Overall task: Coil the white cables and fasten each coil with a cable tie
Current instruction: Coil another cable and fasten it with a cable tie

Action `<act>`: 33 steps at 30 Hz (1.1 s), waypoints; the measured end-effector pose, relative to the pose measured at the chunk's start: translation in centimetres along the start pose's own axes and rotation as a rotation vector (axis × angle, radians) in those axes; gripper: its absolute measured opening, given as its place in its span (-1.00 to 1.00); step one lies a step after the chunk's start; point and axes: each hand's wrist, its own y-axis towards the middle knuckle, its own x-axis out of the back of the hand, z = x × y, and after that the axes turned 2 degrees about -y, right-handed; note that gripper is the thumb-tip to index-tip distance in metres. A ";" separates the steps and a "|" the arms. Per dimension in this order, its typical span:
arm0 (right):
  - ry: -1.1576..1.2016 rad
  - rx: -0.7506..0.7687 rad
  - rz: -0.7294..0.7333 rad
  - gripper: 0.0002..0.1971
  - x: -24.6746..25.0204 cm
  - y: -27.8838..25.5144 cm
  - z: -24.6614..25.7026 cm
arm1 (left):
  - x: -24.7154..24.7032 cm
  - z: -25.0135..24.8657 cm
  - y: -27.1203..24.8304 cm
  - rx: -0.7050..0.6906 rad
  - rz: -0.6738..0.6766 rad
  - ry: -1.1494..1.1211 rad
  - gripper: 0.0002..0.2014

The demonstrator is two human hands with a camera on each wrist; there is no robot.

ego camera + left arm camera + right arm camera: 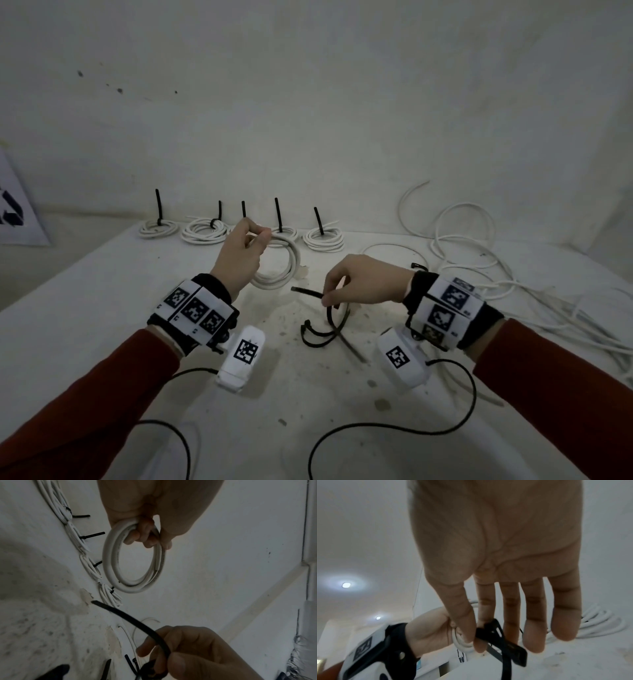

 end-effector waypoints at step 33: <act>-0.442 0.364 -0.672 -0.95 2.8 -3.6 0.3 | -6.7 -5.3 -3.8 -0.166 0.206 -0.008 -0.82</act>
